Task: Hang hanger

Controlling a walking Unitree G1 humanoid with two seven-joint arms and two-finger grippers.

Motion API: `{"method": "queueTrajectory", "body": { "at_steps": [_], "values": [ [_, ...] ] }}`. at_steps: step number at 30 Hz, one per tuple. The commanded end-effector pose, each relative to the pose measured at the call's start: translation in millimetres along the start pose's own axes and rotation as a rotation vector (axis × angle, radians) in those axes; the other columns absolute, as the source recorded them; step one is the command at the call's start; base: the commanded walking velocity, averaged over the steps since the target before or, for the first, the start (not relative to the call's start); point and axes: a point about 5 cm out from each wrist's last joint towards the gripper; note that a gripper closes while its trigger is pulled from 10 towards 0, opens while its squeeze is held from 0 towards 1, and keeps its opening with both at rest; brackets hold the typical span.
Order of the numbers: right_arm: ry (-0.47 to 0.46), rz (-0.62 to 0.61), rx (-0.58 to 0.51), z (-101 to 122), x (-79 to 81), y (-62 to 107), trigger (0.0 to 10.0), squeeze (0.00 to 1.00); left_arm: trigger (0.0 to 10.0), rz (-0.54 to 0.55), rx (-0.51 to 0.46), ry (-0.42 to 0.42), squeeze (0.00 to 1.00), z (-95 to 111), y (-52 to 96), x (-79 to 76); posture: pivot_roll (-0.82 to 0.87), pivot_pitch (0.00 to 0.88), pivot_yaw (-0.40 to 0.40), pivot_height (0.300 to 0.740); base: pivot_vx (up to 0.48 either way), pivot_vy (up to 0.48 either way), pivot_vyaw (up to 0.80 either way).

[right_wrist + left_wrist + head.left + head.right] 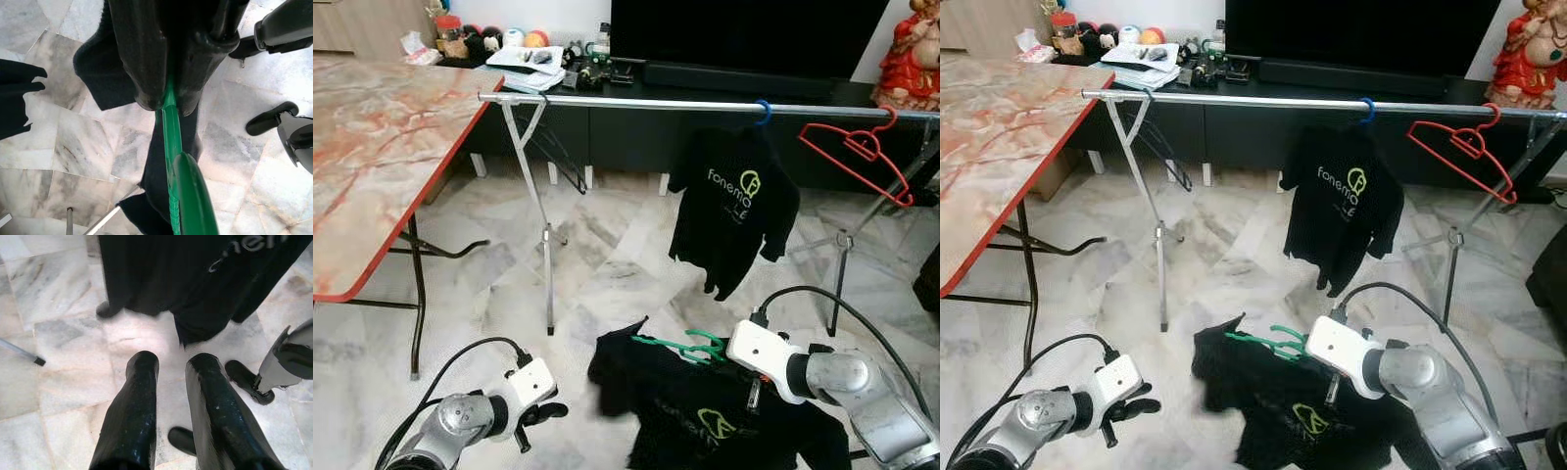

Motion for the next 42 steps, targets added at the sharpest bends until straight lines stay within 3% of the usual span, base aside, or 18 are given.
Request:
{"method": "queueTrajectory", "body": {
  "at_steps": [1, 4, 5, 6, 13, 26, 27, 28, 42],
  "values": [
    [0.004, -0.006, -0.035, 6, -1.8, 3.1, 10.0, 0.0, 10.0, -0.01, 0.028, 0.001, 0.0, -6, -0.3, -4.4, 0.0, 0.123, -0.035, 0.74, 0.0, 0.0, 0.0],
    [0.01, 0.015, -0.049, 8, 0.8, 2.4, 10.0, 0.0, 10.0, 0.051, -0.001, -0.013, 0.0, 1, -3.1, 0.0, 0.0, 0.123, -0.036, 0.74, 0.0, 0.0, 0.0],
    [0.018, 0.031, -0.056, 10, 2.6, 2.6, 10.0, 0.0, 10.0, 0.113, -0.029, -0.013, 0.69, 7, -5.1, 5.0, 0.0, 0.122, -0.037, 0.74, 0.0, 0.0, 0.0],
    [0.021, 0.034, -0.058, 10, 3.0, 2.9, 10.0, 0.0, 10.0, 0.141, -0.045, 0.0, 1.0, 10, -6.0, 7.4, -0.01, 0.122, -0.037, 0.74, 0.0, 0.0, 0.0],
    [0.043, 0.056, -0.079, 17, 4.0, 6.6, 10.0, 0.0, 10.0, 0.212, -0.117, 0.046, 1.0, 25, -10.9, 14.3, -0.01, 0.121, -0.039, 0.74, 0.0, 0.0, 0.0],
    [0.08, 0.082, -0.127, 32, 4.5, 12.4, 10.0, 0.0, 10.0, 0.154, -0.108, 0.073, 1.0, 25, -20.5, 1.8, -0.02, 0.12, -0.041, 0.74, 0.0, 0.0, 0.0],
    [0.082, 0.084, -0.129, 33, 4.7, 12.7, 10.0, 0.0, 10.0, 0.141, -0.104, 0.078, 0.84, 25, -21.4, 0.2, -0.02, 0.12, -0.041, 0.74, 0.0, 0.0, 0.0],
    [0.085, 0.086, -0.133, 34, 5.0, 13.1, 10.0, 0.0, 10.0, 0.125, -0.101, 0.078, 0.0, 25, -22.6, -1.9, -0.02, 0.12, -0.041, 0.74, 0.0, 0.0, 0.0],
    [0.104, 0.104, -0.173, 46, 7.3, 17.8, 10.0, 0.0, 10.0, 0.124, -0.062, 0.081, 0.0, 24, -30.2, -8.9, -0.02, 0.12, -0.042, 0.74, 0.0, 0.0, 0.0]
  ]
}}
Point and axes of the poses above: a point about 5 cm out from each wrist's last joint towards the gripper, its own y axis pointing back from the gripper into the wrist, its own z axis along the axis of the wrist's last joint, x = y × z, and after that the axes turned 2 degrees about y, right-handed
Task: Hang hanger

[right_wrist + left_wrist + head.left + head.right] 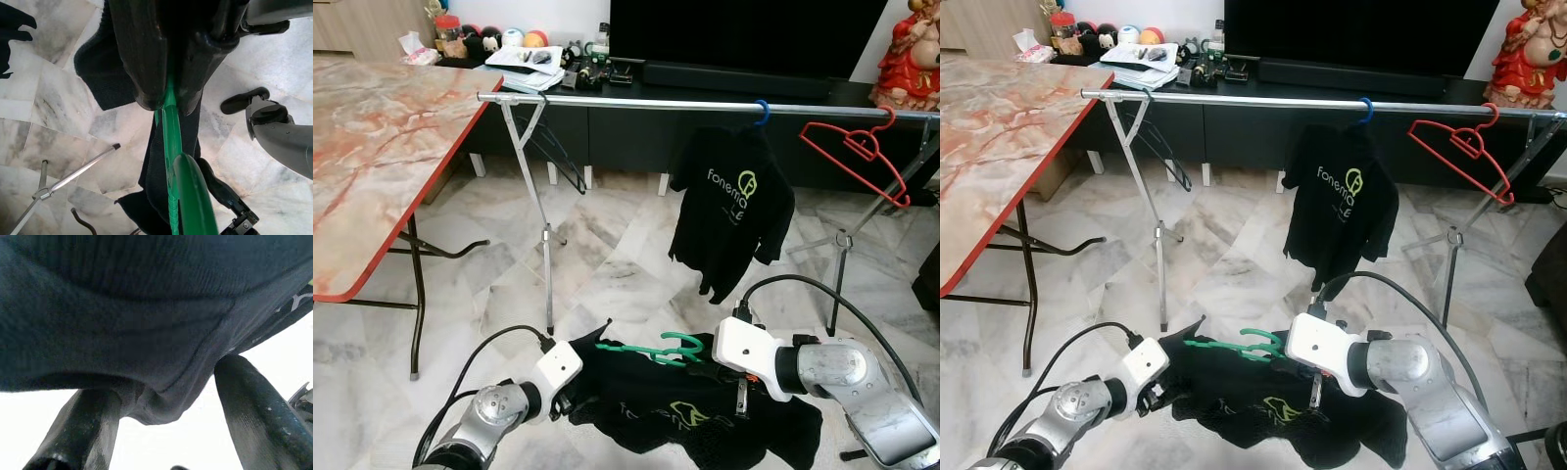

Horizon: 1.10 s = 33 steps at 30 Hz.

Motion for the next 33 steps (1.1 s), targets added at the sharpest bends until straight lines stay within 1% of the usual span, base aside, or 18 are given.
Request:
{"method": "queueTrajectory", "body": {
  "at_steps": [1, 2, 3, 4, 13, 19, 27, 33],
  "values": [
    [0.019, -0.026, -0.032, 7, -3.8, 8.3, 10.0, 0.0, 10.0, -0.003, 0.037, -0.003, 0.0, -4, -0.6, -2.0, -0.02, 0.12, -0.042, 0.74, 0.0, 0.0, 0.0],
    [0.019, -0.026, -0.032, 7, -3.9, 8.4, 10.0, 0.0, 7.5, 0.004, 0.045, -0.002, 0.0, -6, 0.1, -1.6, -0.02, 0.12, -0.042, 0.74, 0.0, 0.0, 0.0],
    [0.018, -0.027, -0.032, 7, -3.8, 8.5, 10.0, 0.0, 0.6, 0.035, 0.055, 0.01, 0.0, -10, 1.8, 0.4, -0.02, 0.12, -0.042, 0.74, 0.0, 0.0, 0.0],
    [0.018, -0.027, -0.032, 7, -3.8, 8.5, 10.0, 0.0, 0.0, 0.043, 0.058, 0.016, 0.0, -11, 2.5, 0.9, -0.02, 0.12, -0.042, 0.74, 0.0, 0.0, 0.0],
    [0.018, -0.026, -0.038, 9, -3.6, 7.0, 10.0, 0.0, 0.0, 0.092, 0.061, 0.036, 0.0, -13, 2.9, 2.6, -0.02, 0.115, -0.041, 0.74, 0.0, 0.0, 0.0],
    [0.016, -0.024, -0.039, 9, -3.0, 7.1, 10.0, 0.0, 0.0, 0.101, 0.061, 0.041, 0.0, -12, 0.9, 1.5, -0.03, 0.115, -0.041, 0.74, 0.0, 0.0, 0.0],
    [0.015, -0.017, -0.044, 9, -1.9, 6.5, 10.0, 0.0, 0.0, 0.119, 0.031, 0.054, 0.0, -7, -1.6, 1.2, -0.03, 0.118, -0.042, 0.74, 0.0, 0.0, 0.0],
    [0.012, -0.01, -0.045, 9, 0.1, 5.7, 10.0, 0.0, 0.0, 0.171, -0.023, 0.072, 0.0, 2, -2.7, 6.7, -0.02, 0.119, -0.041, 0.74, 0.0, 0.0, 0.0]
  ]
}}
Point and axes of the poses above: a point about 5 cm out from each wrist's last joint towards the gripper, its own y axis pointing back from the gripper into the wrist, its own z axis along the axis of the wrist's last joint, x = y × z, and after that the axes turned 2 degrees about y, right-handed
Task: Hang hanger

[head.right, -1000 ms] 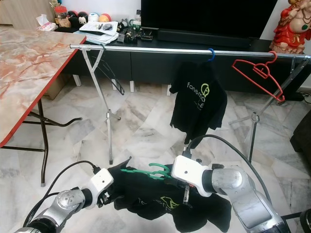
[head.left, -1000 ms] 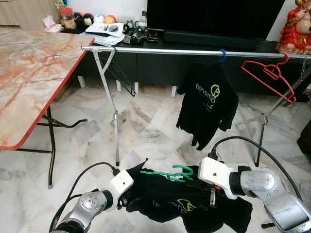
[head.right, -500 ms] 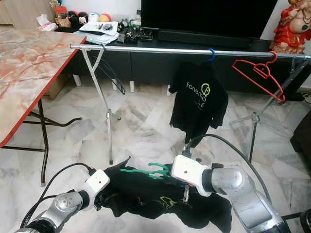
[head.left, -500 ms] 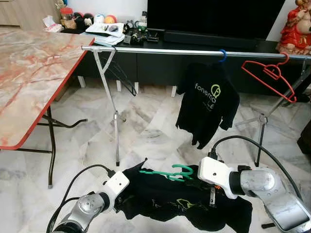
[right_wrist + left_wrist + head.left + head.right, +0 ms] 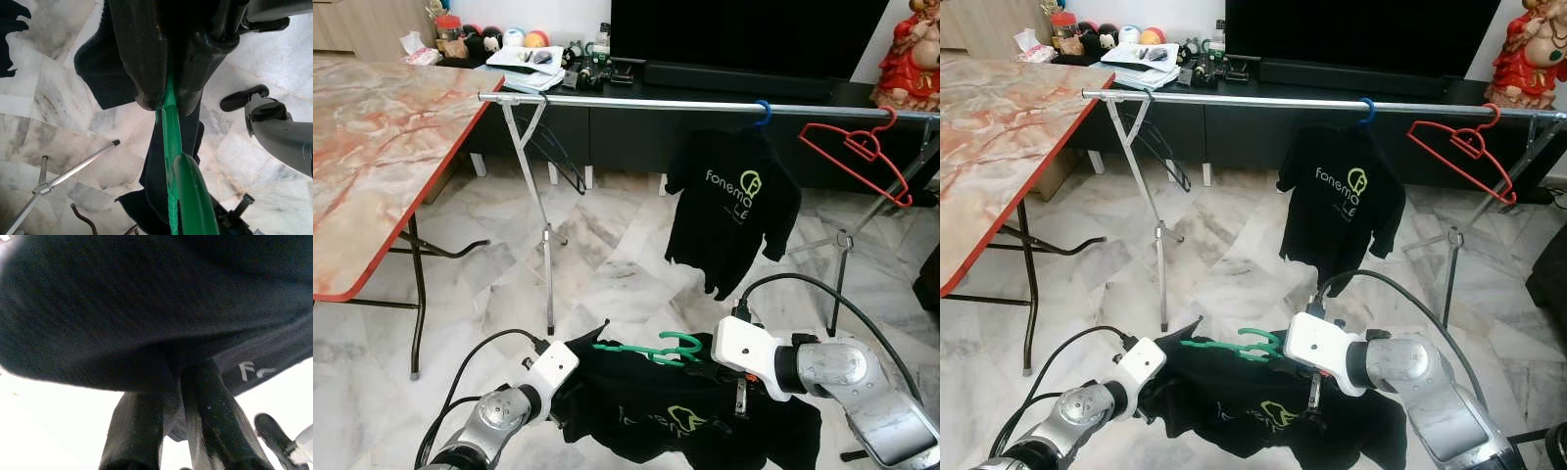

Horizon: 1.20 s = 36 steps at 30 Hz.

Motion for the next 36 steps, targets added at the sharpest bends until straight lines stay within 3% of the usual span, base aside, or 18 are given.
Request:
{"method": "queueTrajectory", "body": {
  "at_steps": [1, 20, 27, 28, 30, 36],
  "values": [
    [0.006, -0.014, -0.03, 5, -1.3, 5.0, 10.0, 0.0, 0.0, 0.021, -0.018, 0.017, 0.0, 3, -0.4, 2.1, -0.02, 0.119, -0.041, 0.74, 0.0, 0.0, 0.0],
    [0.003, -0.048, 0.03, -5, -3.9, 3.2, 10.0, 0.0, 0.0, 0.101, -0.036, 0.056, 0.0, 1, 4.0, 11.2, -0.02, 0.121, -0.041, 0.74, 0.0, 0.0, 0.0],
    [-0.008, -0.174, 0.12, -16, -18.4, 5.5, 10.0, 0.0, 0.0, 0.227, 0.102, 0.056, 0.0, -17, 9.5, 21.4, -0.02, 0.12, -0.04, 0.74, 0.0, 0.0, 0.0],
    [-0.018, -0.202, 0.133, -18, -21.8, 7.1, 10.0, 0.0, 0.0, 0.33, 0.159, 0.121, 0.0, -26, 15.4, 30.4, -0.02, 0.12, -0.04, 0.74, 0.0, 0.0, 0.0],
    [-0.02, -0.207, 0.135, -19, -22.3, 7.4, 10.0, 0.0, 0.0, 0.36, 0.171, 0.146, 0.0, -28, 17.3, 33.0, -0.02, 0.12, -0.04, 0.74, 0.0, 0.0, 0.0],
    [-0.026, -0.225, 0.156, -22, -23.6, 7.5, 10.0, 0.0, 0.0, 0.645, 0.329, 0.37, 0.0, -57, 40.7, 52.7, -0.02, 0.123, -0.041, 0.74, 0.0, 0.0, 0.0]
  ]
}}
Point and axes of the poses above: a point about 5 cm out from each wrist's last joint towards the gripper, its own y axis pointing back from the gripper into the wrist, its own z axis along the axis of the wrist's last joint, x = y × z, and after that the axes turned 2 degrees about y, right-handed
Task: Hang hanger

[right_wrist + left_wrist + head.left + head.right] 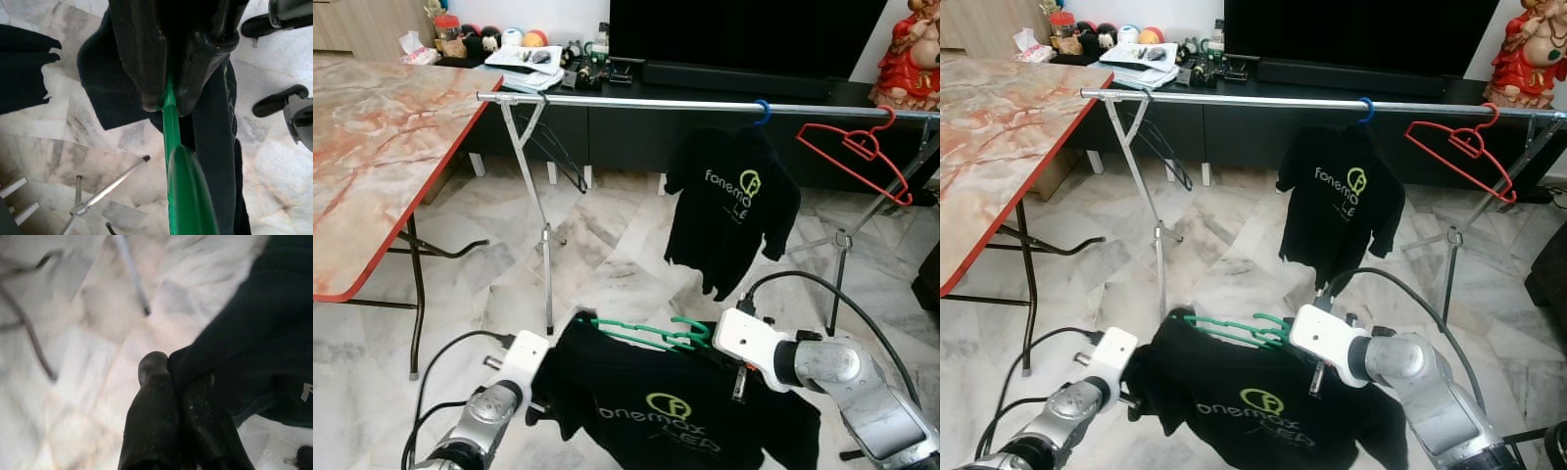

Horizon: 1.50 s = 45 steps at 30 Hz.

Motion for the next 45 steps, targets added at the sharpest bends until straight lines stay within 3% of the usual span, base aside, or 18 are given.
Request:
{"method": "queueTrajectory", "body": {
  "at_steps": [1, 3, 7, 8, 9, 12, 14, 15, 20, 23, 27, 31, 35, 38, 41, 43, 44, 45],
  "values": [
    [-0.007, -0.071, 0.072, -11, -13.9, 11.4, 10.0, 0.0, 0.0, 0.183, 0.136, 0.062, 0.0, -27, 8.2, 35.7, -0.02, 0.123, -0.041, 0.74, 0.0, 0.0, 0.0],
    [-0.004, -0.081, 0.067, -10, -14.8, 10.5, 10.0, 0.0, 0.0, 0.18, 0.177, 0.097, 0.0, -33, 9.6, 34.9, -0.02, 0.123, -0.042, 0.74, 0.0, 0.0, 0.0],
    [-0.011, -0.135, 0.048, -8, -20.0, 8.8, 10.0, 0.0, 0.0, -0.005, 0.144, 0.016, 0.0, -29, 7.0, 14.4, -0.02, 0.122, -0.043, 0.74, 0.0, 0.0, 0.0],
    [-0.011, -0.135, 0.048, -8, -20.0, 8.8, 10.0, 0.0, 0.0, -0.005, 0.144, 0.016, 0.0, -29, 7.0, 14.4, -0.02, 0.122, -0.043, 0.74, 0.0, 0.0, 0.0],
    [-0.102, -0.255, -0.048, 1, -31.7, 4.2, 10.0, 0.0, 0.0, -0.192, 0.087, -0.166, 0.0, -24, 6.9, -6.9, -0.02, 0.121, -0.044, 0.74, 0.0, 0.0, 0.0],
    [-0.255, -0.356, -0.224, 16, -40.3, -1.0, 10.0, 0.0, 0.0, -0.349, 0.013, -0.27, 0.0, -16, 8.2, -24.6, -0.01, 0.123, -0.044, 0.74, 0.0, 0.0, 0.0],
    [-0.36, -0.378, -0.334, 23, -40.6, -4.0, 10.0, 0.0, 0.0, -0.375, -0.034, -0.254, 0.0, -10, 8.3, -27.5, -0.02, 0.121, -0.045, 0.74, 0.0, 0.0, 0.0],
    [-0.48, -0.397, -0.443, 28, -39.6, -7.4, 10.0, 0.0, 0.0, -0.386, -0.075, -0.229, 0.0, -3, 7.9, -29.3, -0.02, 0.121, -0.046, 0.74, 0.0, 0.0, 0.0],
    [-0.708, -0.393, -0.619, 26, -30.0, -18.2, 10.0, 0.0, 0.0, -0.401, -0.14, -0.183, 0.0, 10, 6.8, -31.1, -0.01, 0.119, -0.047, 0.74, 0.0, 0.0, 0.0],
    [-0.866, -0.327, -0.798, 26, -16.4, -22.8, 10.0, 0.0, 0.0, -0.428, -0.173, -0.158, 0.0, 14, 7.6, -32.5, 0.0, 0.12, -0.047, 0.74, 0.0, 0.0, 0.0],
    [-1.001, -0.23, -1.009, 25, -3.8, -18.0, 10.0, 0.0, 0.0, -0.456, -0.189, -0.147, 0.0, 14, 9.1, -34.4, 0.0, 0.12, -0.045, 0.74, 0.0, 0.0, 0.0],
    [-1.288, -0.242, -1.318, 12, -8.7, -5.8, 10.0, 0.0, 0.0, -0.483, -0.208, -0.132, 0.0, 14, 10.9, -37.0, 0.0, 0.116, -0.042, 0.74, 0.0, 0.0, 0.0],
    [-1.402, -0.308, -1.441, -1, -15.1, -1.6, 10.0, 0.0, 0.0, -0.498, -0.214, -0.133, 0.0, 15, 11.5, -38.7, 0.01, 0.115, -0.037, 0.74, 0.0, 0.0, 0.0],
    [-1.358, -0.322, -1.423, -1, -15.8, -2.8, 10.0, 0.0, 0.0, -0.507, -0.216, -0.137, 0.0, 15, 11.7, -38.7, 0.01, 0.114, -0.034, 0.74, 0.0, 0.0, 0.0],
    [-1.295, -0.365, -1.168, -3, -15.1, -19.5, 10.0, 0.0, 0.0, -0.464, -0.209, -0.157, 0.0, 15, 10.6, -34.8, 0.0, 0.112, -0.034, 0.74, 0.0, 0.0, 0.0],
    [-1.236, -0.47, -0.876, -18, -11.6, -36.6, 10.0, 0.0, 0.0, -0.372, -0.203, -0.165, 0.0, 15, 8.3, -26.9, 0.0, 0.111, -0.035, 0.74, 0.0, 0.0, 0.0],
    [-1.236, -0.47, -0.876, -18, -11.6, -36.6, 10.0, 0.0, 0.0, -0.372, -0.203, -0.165, 0.0, 15, 8.3, -26.9, 0.0, 0.111, -0.035, 0.74, 0.0, 0.0, 0.0],
    [-1.198, -0.517, -0.719, -29, -7.4, -44.3, 10.0, 0.0, 0.0, -0.315, -0.204, -0.15, 0.0, 16, 7.1, -21.9, 0.0, 0.111, -0.035, 0.74, 0.0, 0.0, 0.0]
  ]
}}
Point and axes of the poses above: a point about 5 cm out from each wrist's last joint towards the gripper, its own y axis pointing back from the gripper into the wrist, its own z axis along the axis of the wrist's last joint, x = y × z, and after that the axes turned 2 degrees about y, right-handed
